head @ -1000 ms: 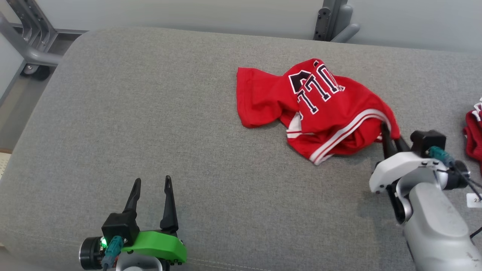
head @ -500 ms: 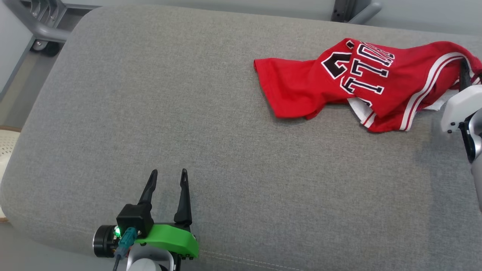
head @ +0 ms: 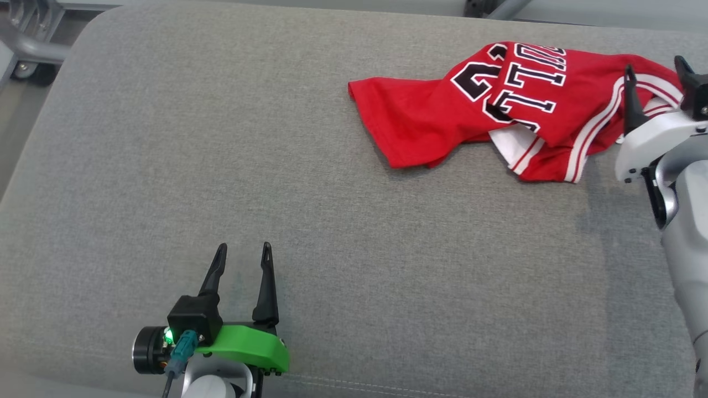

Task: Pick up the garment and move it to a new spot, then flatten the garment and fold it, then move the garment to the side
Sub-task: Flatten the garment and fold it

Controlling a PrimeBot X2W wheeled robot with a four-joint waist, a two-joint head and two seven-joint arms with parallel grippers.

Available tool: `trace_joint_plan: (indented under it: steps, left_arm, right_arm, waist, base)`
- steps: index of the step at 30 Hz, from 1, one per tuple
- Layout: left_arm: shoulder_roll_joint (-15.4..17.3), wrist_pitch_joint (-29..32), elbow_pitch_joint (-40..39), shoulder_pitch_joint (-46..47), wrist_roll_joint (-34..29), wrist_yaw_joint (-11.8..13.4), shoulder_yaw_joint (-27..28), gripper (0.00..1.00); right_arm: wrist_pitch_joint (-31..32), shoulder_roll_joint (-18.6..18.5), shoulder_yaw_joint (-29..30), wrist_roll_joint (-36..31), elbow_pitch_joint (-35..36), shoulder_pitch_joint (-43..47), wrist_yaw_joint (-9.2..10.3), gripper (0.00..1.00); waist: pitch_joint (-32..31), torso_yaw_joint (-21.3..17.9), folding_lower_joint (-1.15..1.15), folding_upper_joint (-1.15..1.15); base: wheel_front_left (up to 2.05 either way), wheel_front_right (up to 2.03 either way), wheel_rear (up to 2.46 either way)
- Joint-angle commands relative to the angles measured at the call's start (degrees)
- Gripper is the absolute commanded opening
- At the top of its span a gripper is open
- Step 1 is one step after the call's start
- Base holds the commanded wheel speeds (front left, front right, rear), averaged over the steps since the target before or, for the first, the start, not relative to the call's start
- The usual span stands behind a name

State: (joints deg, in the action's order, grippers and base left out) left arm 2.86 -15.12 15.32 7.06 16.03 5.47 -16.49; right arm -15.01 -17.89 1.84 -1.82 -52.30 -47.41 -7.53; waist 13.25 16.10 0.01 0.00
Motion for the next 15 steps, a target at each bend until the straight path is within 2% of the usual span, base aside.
trace_joint_plan:
  steps: [1, 5, 8, 11, 15]
  left_arm:
    - [0.07, 0.01, -0.11, 0.17, -0.39, -0.07, 0.14, 1.0]
    - [0.09, 0.02, -0.23, -0.3, -0.35, 0.04, 0.05, 1.0]
    - [0.09, 0.02, -0.13, -0.4, -0.54, -0.09, -0.1, 1.0]
    - [0.09, 0.02, -0.28, -0.35, -0.61, -0.24, 0.12, 1.0]
    - [0.09, 0.02, -0.5, 0.1, -0.63, -0.23, 0.2, 1.0]
  right_arm:
    - [-0.22, 0.36, -0.39, 0.95, 1.32, 2.28, 0.09, 1.0]
    - [-0.23, 3.24, -3.43, 4.1, 9.93, 8.49, 0.09, 1.0]
    - [-0.24, 4.74, -6.87, 6.58, 13.71, 13.58, 0.09, 1.0]
    - [-0.24, 5.61, -11.42, 8.35, 14.11, 17.12, 0.09, 1.0]
    - [-0.25, 4.97, -15.62, 9.09, 10.9, 17.6, 0.09, 1.0]
  waist:
    - [-1.5, -2.36, -0.01, 0.0]
    - [-2.74, -3.79, -0.01, 0.0]
    - [-3.24, -3.87, -0.01, 0.0]
    - [-3.1, -3.3, -0.01, 0.0]
    - [-1.86, -1.75, -0.01, 0.0]
  base:
    - [0.0, 0.0, 0.0]
    - [0.0, 0.0, 0.0]
    - [0.0, 0.0, 0.0]
    - [0.0, 0.0, 0.0]
    - [0.0, 0.0, 0.0]
